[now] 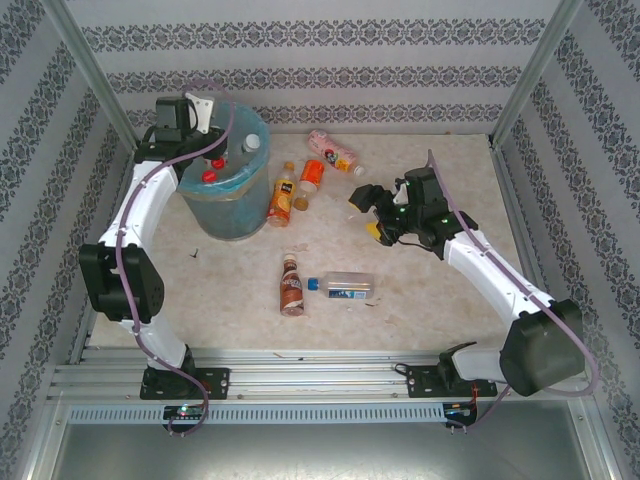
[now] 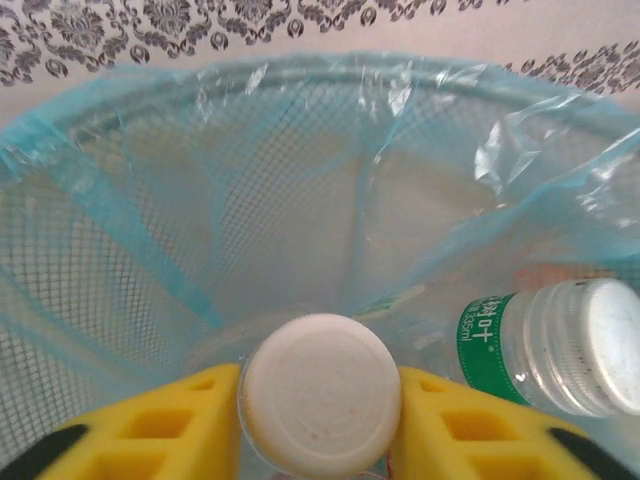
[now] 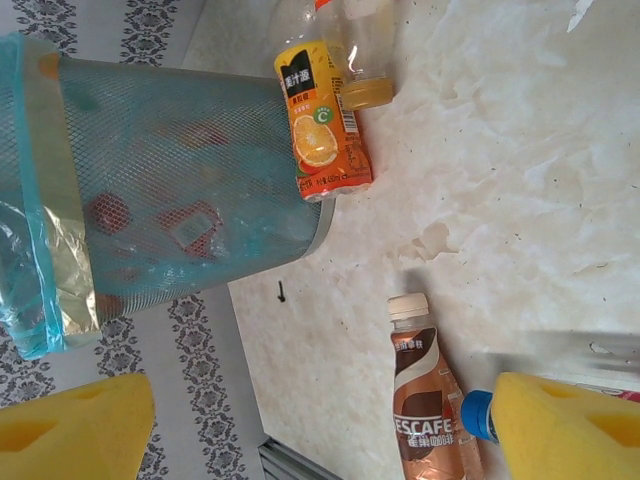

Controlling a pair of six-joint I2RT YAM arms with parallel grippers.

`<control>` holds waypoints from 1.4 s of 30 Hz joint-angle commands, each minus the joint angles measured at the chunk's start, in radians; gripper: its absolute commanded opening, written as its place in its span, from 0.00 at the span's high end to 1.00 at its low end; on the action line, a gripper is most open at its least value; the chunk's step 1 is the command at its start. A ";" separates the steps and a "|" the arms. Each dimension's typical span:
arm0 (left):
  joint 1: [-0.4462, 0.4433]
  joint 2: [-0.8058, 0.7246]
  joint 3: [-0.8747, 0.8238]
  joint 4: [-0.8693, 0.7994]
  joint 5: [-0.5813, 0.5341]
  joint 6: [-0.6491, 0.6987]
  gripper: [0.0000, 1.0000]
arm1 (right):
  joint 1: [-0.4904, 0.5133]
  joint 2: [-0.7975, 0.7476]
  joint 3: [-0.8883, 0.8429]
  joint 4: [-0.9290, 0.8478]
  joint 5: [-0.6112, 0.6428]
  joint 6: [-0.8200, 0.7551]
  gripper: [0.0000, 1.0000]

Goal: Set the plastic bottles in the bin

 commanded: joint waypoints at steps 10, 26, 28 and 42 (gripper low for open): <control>-0.007 -0.208 0.073 0.020 0.066 -0.076 0.50 | 0.019 0.033 0.038 0.017 -0.005 -0.003 0.13; -0.070 -0.607 -0.404 0.219 0.144 -0.069 0.55 | 0.119 0.232 0.347 -0.226 0.183 -0.227 0.17; -0.082 -0.659 -0.484 0.248 0.201 -0.048 0.55 | 0.126 0.282 0.395 -0.248 0.204 -0.257 0.19; -0.213 -0.932 -0.949 0.487 0.448 0.065 0.48 | 0.183 0.672 0.793 -0.443 0.408 -0.515 0.23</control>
